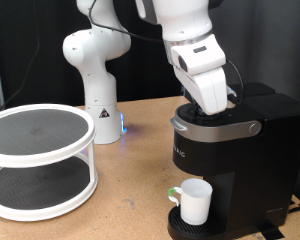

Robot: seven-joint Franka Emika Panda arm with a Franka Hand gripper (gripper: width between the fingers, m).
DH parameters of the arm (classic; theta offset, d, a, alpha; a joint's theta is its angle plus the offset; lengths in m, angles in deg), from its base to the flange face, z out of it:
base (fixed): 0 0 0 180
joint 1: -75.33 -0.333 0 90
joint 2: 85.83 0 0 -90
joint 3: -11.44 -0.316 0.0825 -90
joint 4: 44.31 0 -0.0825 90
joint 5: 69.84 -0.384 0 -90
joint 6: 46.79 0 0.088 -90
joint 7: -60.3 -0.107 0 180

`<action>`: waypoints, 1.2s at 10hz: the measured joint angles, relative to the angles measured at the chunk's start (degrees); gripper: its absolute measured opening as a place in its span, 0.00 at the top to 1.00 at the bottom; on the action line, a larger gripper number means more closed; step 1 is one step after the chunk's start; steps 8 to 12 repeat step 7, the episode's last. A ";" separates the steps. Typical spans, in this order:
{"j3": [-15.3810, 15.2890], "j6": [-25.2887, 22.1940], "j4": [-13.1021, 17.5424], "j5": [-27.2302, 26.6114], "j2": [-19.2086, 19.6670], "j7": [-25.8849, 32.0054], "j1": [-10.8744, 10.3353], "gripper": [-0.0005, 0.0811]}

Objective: Make a cup of coffee with the keurig machine

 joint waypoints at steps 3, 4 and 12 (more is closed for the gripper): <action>-0.14 5.23 -2.78 -2.13 -2.22 0.98 -0.07 0.99; -0.18 6.62 -3.36 -3.16 -3.27 1.13 -0.12 0.99; -0.12 3.63 -2.87 -2.61 -6.61 1.28 0.02 0.99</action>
